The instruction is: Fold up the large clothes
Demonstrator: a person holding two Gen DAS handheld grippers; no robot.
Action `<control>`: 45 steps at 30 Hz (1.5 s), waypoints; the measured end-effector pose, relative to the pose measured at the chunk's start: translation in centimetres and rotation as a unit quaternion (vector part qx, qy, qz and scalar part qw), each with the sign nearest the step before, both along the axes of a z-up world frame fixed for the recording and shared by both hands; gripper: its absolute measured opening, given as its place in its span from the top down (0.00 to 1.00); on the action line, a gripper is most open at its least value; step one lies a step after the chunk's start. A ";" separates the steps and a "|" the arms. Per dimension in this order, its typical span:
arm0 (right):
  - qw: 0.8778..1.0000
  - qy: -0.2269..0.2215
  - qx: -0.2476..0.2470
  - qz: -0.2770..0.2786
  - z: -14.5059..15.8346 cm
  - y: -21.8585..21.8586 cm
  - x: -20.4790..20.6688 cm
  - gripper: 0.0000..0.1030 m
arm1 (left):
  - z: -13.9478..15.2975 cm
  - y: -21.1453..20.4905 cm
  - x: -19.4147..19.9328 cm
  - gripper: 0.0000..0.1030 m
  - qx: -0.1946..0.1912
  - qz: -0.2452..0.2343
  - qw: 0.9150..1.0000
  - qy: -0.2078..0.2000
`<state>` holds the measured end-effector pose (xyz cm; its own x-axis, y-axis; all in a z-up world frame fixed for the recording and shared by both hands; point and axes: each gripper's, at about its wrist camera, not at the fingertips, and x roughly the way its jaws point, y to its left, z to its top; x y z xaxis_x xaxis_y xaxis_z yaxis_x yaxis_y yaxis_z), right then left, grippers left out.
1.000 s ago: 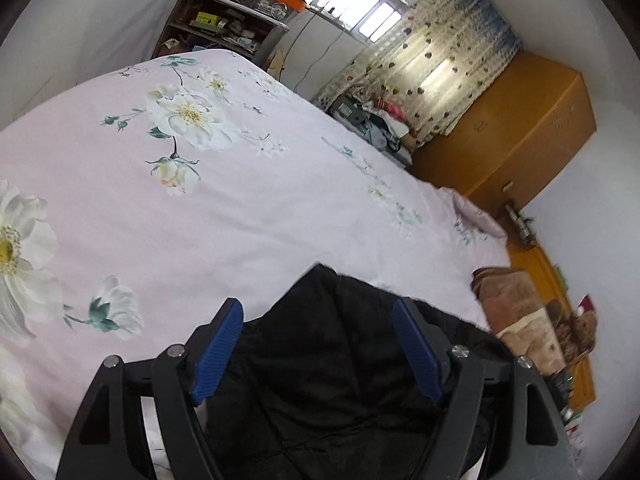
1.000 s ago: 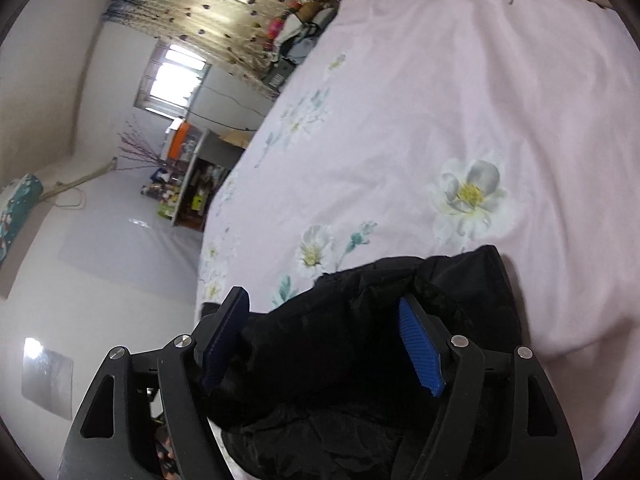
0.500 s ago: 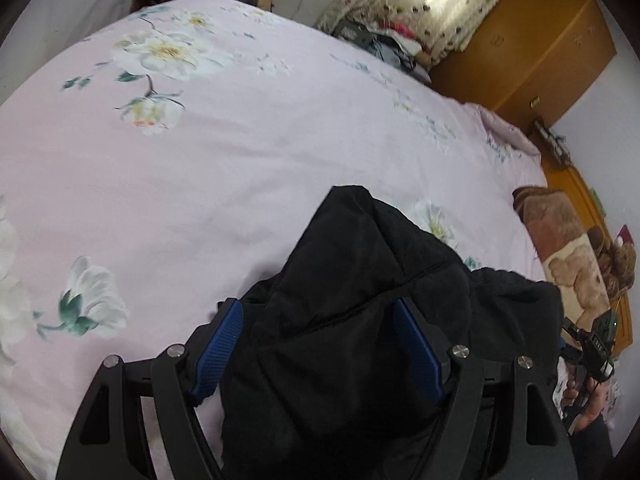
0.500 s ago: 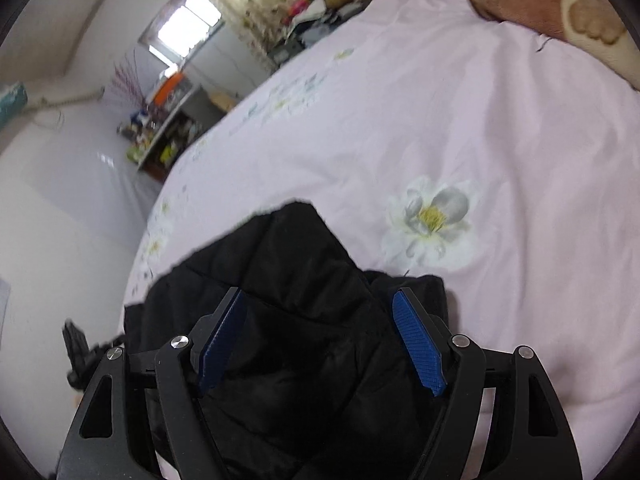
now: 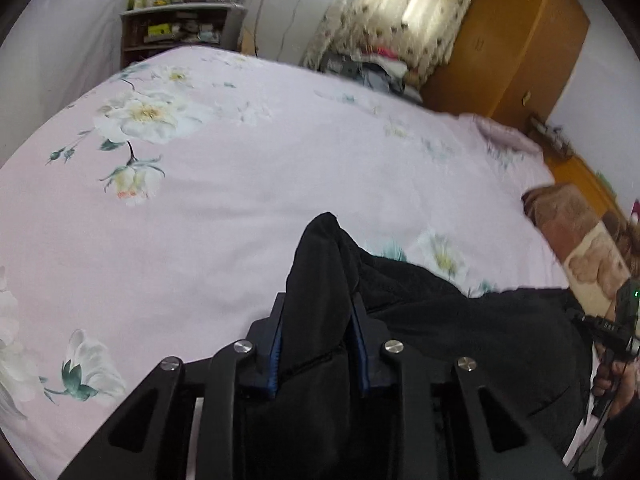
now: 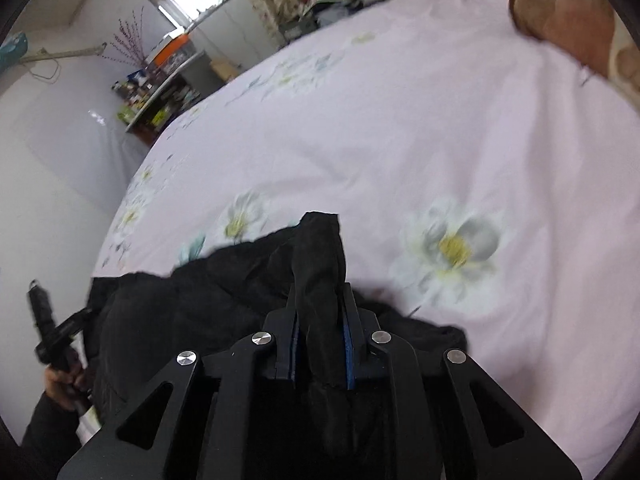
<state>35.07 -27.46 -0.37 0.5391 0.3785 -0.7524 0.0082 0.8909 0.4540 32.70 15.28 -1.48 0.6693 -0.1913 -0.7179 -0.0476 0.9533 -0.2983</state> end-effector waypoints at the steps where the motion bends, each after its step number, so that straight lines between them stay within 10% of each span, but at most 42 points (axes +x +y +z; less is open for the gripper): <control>1: 1.000 -0.005 -0.016 -0.007 0.2 0.3 0.2 0.85 | -0.7 0.2 0.3 0.72 -0.010 0.012 1.000 0.008; 16: 0.986 0.042 -0.156 -0.034 -7.1 3.6 0.9 0.79 | -7.4 -1.2 1.0 0.54 0.047 0.055 0.997 0.026; 23: 0.985 -0.014 -0.162 -0.053 -1.0 3.7 -0.8 0.52 | -2.5 0.7 -0.1 0.35 0.031 0.064 0.997 0.017; 30: 0.984 -0.123 -0.128 0.009 5.4 8.5 -6.9 0.51 | 2.8 -2.0 -5.4 0.26 0.031 0.009 0.997 -0.069; 35: 0.982 -0.074 -0.146 0.089 -0.2 15.0 -6.0 0.51 | -1.2 -9.9 -4.2 0.26 0.075 -0.103 0.991 -0.032; 45: 0.979 -0.047 -0.191 0.049 -4.9 14.8 -1.2 0.50 | -5.2 -10.7 0.0 0.24 0.104 -0.070 0.992 -0.015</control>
<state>33.87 -12.64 -5.30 0.5880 0.1319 -0.7980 -0.1118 0.9904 0.0813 32.70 4.55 -6.65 0.6685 -0.1338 -0.7316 0.0957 0.9910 -0.0938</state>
